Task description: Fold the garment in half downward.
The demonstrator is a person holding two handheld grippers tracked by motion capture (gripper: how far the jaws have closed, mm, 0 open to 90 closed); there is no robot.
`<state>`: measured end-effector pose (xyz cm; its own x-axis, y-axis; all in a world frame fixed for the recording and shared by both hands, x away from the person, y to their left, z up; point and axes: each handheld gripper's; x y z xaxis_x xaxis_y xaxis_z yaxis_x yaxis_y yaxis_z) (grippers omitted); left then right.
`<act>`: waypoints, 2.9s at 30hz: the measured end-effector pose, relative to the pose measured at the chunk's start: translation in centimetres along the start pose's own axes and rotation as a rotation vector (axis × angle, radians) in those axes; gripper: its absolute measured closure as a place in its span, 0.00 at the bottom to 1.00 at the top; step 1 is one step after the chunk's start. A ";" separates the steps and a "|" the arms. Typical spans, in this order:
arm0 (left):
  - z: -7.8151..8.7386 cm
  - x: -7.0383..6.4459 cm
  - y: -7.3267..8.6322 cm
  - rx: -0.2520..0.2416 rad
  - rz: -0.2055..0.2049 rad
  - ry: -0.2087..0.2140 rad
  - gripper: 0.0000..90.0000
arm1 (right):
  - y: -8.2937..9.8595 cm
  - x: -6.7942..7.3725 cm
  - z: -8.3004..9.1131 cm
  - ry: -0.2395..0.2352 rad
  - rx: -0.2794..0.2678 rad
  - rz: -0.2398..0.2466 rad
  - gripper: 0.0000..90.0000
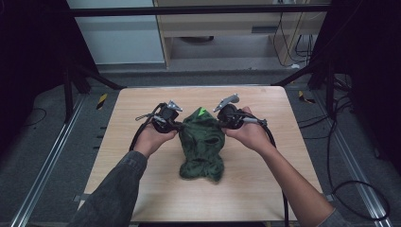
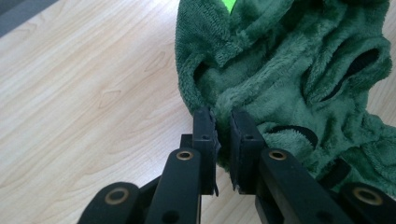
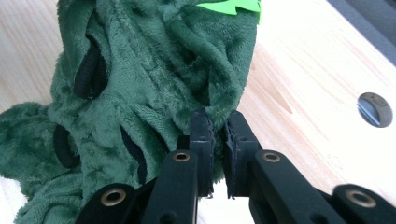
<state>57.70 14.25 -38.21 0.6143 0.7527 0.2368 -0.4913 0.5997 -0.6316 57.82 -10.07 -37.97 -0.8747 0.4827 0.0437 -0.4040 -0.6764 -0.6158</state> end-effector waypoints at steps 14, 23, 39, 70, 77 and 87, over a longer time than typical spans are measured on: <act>0.1 -1.2 1.3 -0.013 -0.027 -0.009 0.91 | 1.1 0.8 -0.3 0.000 -0.008 0.016 0.92; 0.4 -2.3 2.9 -0.024 -0.040 0.016 0.91 | 2.2 2.5 -0.6 -0.011 -0.018 0.047 0.92; 1.2 -4.5 6.3 -0.034 -0.056 0.064 0.91 | 5.3 6.2 -0.7 -0.045 -0.039 0.089 0.91; 1.5 -6.0 8.4 -0.034 -0.071 0.097 0.89 | 7.5 8.4 -0.8 -0.075 -0.036 0.117 0.89; 1.2 -6.2 8.9 -0.030 -0.072 0.099 0.89 | 7.7 9.0 -1.0 -0.082 -0.023 0.132 0.88; 1.2 -6.4 9.4 -0.039 -0.063 0.093 0.89 | 7.9 9.7 -1.5 -0.089 -0.005 0.163 0.86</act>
<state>48.41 15.40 -44.74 0.6986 0.6844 0.2085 -0.4269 0.6325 -0.6463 46.48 -9.93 -43.59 -0.9489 0.3154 0.0119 -0.2534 -0.7389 -0.6244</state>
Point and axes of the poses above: each handheld gripper's, and its own axes: z roughly backward along the jaws, y roughly out of its underside, x roughly to its left, and after that the axes turned 14 degrees about -y, right-handed
